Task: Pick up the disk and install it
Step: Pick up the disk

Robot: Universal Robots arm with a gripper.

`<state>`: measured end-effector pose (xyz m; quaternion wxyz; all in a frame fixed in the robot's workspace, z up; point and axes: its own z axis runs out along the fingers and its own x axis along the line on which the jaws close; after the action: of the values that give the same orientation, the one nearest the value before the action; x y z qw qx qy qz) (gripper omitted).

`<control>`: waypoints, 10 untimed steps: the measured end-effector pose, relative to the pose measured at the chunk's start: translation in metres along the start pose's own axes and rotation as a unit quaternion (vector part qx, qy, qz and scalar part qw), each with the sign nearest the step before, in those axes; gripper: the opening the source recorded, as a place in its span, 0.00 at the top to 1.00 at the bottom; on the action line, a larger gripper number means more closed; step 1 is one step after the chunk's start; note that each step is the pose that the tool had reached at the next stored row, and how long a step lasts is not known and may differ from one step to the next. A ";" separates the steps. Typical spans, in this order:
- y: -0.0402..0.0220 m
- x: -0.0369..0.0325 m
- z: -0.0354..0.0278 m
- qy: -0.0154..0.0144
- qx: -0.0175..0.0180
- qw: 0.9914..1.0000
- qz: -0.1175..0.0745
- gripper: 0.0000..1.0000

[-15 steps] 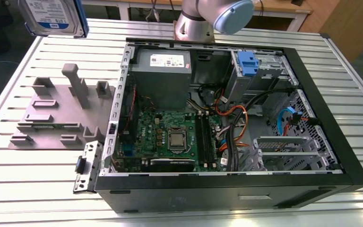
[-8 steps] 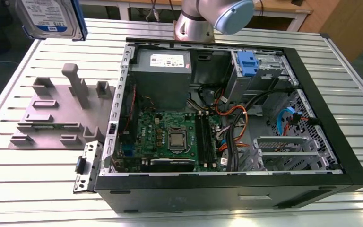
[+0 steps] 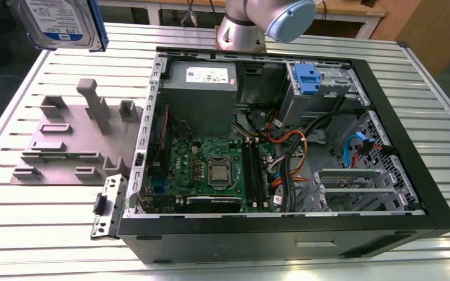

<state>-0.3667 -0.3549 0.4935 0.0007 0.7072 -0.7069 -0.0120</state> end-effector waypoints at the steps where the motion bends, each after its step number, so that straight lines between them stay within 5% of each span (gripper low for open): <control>1: -0.0002 0.0000 0.0000 0.000 0.000 1.000 0.000 0.64; 10: -0.0021 0.0000 -0.0001 0.000 0.000 1.000 0.000 0.64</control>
<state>-0.3646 -0.3548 0.4936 0.0007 0.7072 -0.7069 -0.0120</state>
